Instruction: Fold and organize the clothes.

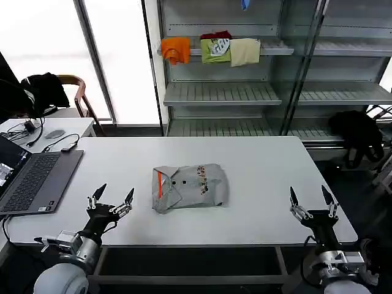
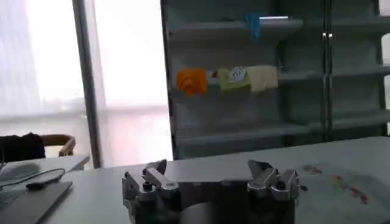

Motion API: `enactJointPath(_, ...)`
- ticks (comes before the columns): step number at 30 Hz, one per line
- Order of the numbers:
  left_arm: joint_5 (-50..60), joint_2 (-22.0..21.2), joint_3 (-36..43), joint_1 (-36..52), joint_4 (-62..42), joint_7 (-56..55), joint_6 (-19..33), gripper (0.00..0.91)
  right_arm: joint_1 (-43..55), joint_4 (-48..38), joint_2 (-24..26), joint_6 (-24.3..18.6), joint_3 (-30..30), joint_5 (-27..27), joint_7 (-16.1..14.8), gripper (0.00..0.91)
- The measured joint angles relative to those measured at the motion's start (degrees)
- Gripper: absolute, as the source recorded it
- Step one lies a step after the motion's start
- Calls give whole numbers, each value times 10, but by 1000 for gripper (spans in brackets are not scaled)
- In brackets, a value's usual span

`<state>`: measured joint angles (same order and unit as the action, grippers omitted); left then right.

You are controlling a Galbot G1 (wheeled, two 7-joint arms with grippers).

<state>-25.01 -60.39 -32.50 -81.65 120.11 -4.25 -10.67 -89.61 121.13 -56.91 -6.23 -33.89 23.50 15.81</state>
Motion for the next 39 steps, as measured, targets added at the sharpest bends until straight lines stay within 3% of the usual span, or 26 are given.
enactJointPath(18, -5, -13, -12, -43, -6, 7, 51, 907, -54, 2, -12, -71, -18, -16, 9, 907)
enactJointPath(39, -4, -17, -37, -57, -6, 15, 61, 907, -55, -1, -15, -94, -16, -28, 7, 907)
